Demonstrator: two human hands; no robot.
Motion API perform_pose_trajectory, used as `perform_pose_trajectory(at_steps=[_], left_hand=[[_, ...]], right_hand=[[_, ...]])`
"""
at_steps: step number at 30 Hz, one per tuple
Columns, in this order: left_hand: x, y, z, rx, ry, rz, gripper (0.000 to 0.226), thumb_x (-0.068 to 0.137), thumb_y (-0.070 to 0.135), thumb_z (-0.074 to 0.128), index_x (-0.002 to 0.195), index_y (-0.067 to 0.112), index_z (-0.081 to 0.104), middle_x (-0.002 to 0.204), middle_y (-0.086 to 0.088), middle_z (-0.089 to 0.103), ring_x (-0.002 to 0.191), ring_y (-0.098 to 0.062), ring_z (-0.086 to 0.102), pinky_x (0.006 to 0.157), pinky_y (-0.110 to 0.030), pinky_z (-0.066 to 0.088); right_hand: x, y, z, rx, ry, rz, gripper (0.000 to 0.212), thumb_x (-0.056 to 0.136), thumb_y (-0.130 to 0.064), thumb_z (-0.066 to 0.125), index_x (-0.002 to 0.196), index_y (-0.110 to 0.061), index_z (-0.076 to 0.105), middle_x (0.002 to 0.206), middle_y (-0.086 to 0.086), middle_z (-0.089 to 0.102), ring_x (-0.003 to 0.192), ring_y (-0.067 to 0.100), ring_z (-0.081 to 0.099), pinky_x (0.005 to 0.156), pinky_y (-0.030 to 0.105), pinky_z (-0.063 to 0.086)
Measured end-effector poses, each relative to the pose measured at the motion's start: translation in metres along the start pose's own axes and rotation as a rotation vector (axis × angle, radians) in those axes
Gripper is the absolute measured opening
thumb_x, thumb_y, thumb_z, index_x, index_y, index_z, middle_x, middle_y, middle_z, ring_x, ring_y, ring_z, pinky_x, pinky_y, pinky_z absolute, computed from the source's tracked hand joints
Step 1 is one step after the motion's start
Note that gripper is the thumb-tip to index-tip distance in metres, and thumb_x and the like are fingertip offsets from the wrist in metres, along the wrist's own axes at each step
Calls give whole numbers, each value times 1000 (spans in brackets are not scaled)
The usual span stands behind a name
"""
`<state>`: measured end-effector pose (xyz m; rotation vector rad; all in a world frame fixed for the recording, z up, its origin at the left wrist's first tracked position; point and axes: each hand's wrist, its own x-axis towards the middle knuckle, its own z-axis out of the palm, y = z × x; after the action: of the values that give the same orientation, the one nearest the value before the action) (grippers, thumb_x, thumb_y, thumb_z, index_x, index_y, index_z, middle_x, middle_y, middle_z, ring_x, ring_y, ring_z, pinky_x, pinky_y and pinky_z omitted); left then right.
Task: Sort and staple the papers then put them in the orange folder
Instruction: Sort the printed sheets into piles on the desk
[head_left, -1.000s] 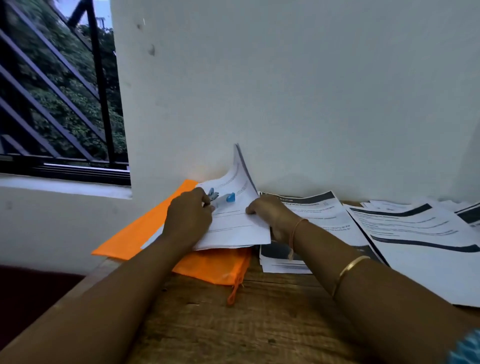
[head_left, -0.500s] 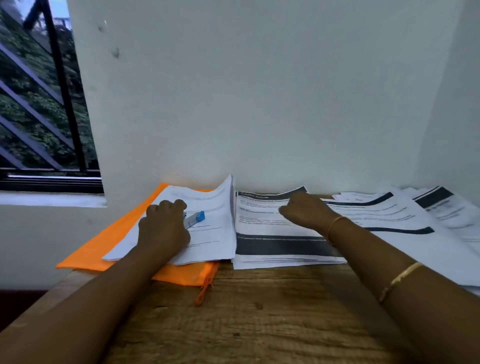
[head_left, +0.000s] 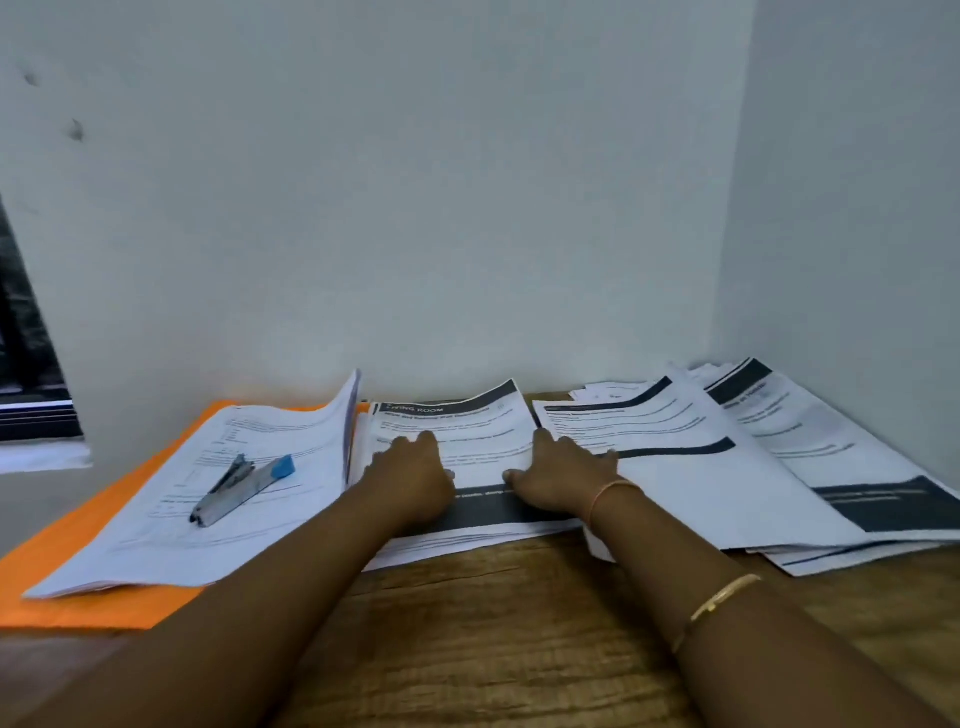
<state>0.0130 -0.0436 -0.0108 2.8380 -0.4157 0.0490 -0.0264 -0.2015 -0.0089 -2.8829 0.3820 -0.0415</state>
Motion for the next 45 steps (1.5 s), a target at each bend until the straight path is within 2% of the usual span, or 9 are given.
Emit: perform_pose_trajectory(at_steps=[5,13,21,30,33,36,38,41,45], left_hand=[[21,-10,19,158,-45,-197,81,88,70,22,149,25,-3,157,-14,2,141,-48,3,114,-57,9],[15,-18,27,91,37,-203,81,88,69,24,149,18,4,154,-20,13,141,-41,12,115,-51,13],[9,-20,23,44,14,-227,89,85,73,26,150,19,1,154,-23,5,142,-39,11,114,-47,21],[9,-21,26,36,-1,-227,84,87,71,23,150,20,3,155,-23,0,143,-40,3,115,-48,13],[9,-21,26,19,23,-224,85,86,71,25,150,19,2,155,-23,-2,143,-40,2,116,-48,13],[11,-23,26,-129,111,-175,86,87,67,36,150,17,5,155,-20,4,142,-37,13,115,-47,20],[11,-21,23,-337,245,-91,79,88,53,50,147,13,16,152,-16,19,138,-32,26,111,-43,27],[10,-16,13,-623,489,-6,48,90,24,59,130,5,40,129,-8,46,116,-23,46,89,-29,35],[9,-13,0,-1003,418,-111,27,95,24,53,117,11,48,114,0,55,101,-17,53,80,-27,39]], right_hand=[[-4,-2,3,33,101,-35,52,93,-47,43,137,-19,37,140,8,44,129,31,38,104,51,27],[-11,-9,2,126,228,-129,33,94,-32,44,122,-16,47,124,7,55,116,29,50,99,47,32],[-8,-12,12,104,98,-86,50,90,-36,50,134,-15,38,141,12,40,127,32,41,104,47,31],[-7,-4,-3,742,111,-50,42,89,-10,49,130,-9,40,124,7,56,112,25,53,83,26,39],[-3,-1,-9,796,80,21,12,90,-4,46,101,-7,50,99,6,54,94,20,52,74,22,36],[9,7,-13,835,91,83,21,87,-1,48,68,-7,48,77,6,52,79,21,50,66,24,37],[16,15,-14,969,150,124,14,85,1,49,73,1,56,80,12,57,83,26,52,70,28,38],[16,28,-21,1238,250,163,17,85,3,50,96,9,61,90,17,61,82,25,54,70,31,42],[15,38,-25,1485,179,121,19,90,4,49,82,-6,64,87,14,65,80,25,58,75,37,50]])
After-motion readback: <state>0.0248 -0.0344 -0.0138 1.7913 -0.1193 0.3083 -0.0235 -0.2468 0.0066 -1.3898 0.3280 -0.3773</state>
